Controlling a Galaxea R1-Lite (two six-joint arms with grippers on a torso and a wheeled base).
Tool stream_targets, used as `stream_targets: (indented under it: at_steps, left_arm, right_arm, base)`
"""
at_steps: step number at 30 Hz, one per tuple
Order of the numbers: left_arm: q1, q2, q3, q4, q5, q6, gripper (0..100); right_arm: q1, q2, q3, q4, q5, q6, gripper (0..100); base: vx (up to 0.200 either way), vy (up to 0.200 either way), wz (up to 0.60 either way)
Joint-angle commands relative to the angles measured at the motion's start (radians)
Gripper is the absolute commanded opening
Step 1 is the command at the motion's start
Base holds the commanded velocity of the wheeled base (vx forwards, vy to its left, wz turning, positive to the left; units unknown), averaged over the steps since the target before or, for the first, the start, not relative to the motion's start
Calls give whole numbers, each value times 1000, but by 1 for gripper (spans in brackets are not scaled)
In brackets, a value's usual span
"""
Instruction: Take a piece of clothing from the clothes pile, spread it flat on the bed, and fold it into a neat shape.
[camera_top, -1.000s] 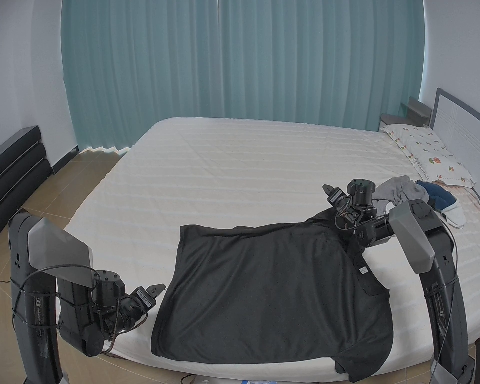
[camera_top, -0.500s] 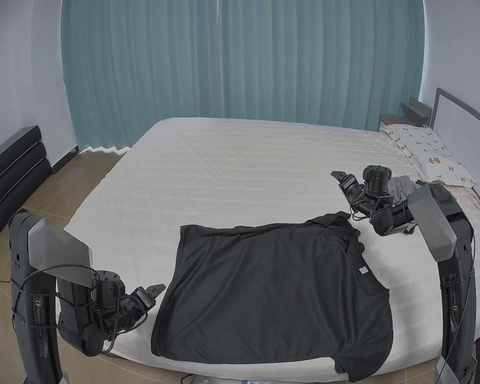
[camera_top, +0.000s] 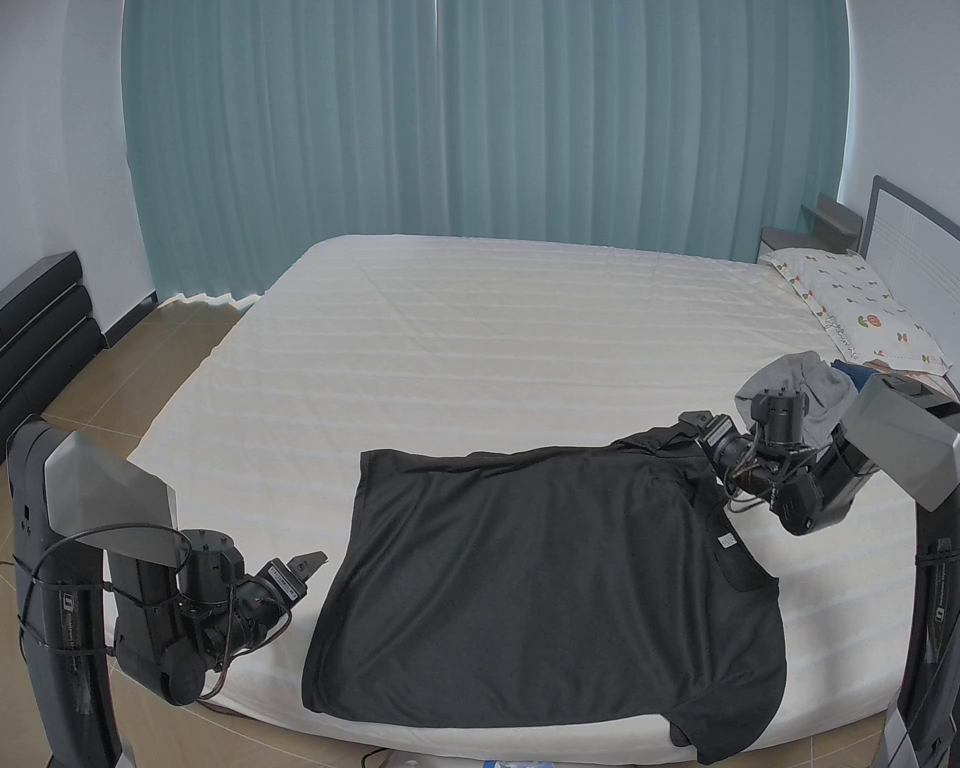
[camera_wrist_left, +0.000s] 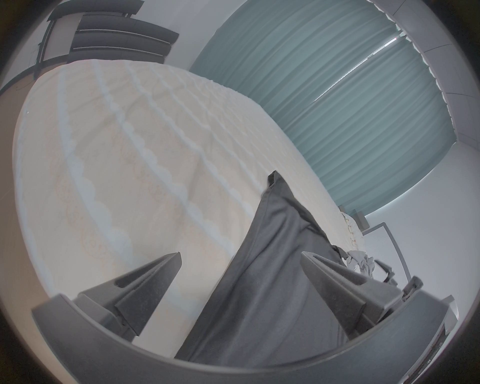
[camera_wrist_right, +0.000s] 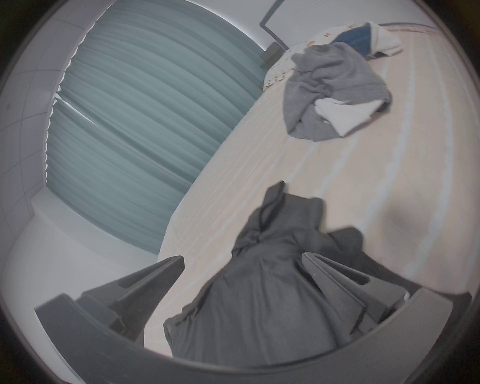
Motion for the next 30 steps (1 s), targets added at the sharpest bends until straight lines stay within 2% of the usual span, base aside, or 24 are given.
stream_targets:
  at_steps: [1,2,3,5,6,10,15,21,30]
  left_arm:
    - [21,-90,-144,81,2,30,100]
    - [29,-110,-209,161,2,50,100]
    - [35,-124,-318,299,2,62,100]
    - [37,-124,-400,396,0,61,100]
    - [40,-111,-533,531,2,59,100]
    - [38,-12,-751,684,5,61,100]
    - [30,90,-984,808,2,59,100]
    - [24,199,-1237,906,5,53,100]
    - [9,266,-1259,913,-13,22,100]
  right_arm:
    - [-11,-219,360,-225,29,139,100]
    - [-21,-234,395,-254,57,184,100]
    - [-43,-234,434,-285,101,213,100]
    - [-55,-230,452,-300,123,221,100]
    - [-81,-219,481,-320,143,231,100]
    - [-112,-176,515,-377,179,285,100]
    - [-132,-133,546,-468,222,317,100]
    - [-129,-102,575,-507,227,317,100]
    - [-135,-58,573,-523,244,333,100]
  base:
    - [0,0,0]
    - [0,0,0]
    - [0,0,0]
    - [0,0,0]
    - [0,0,0]
    - [0,0,0]
    - [0,0,0]
    - [0,0,0]
    - [0,0,0]
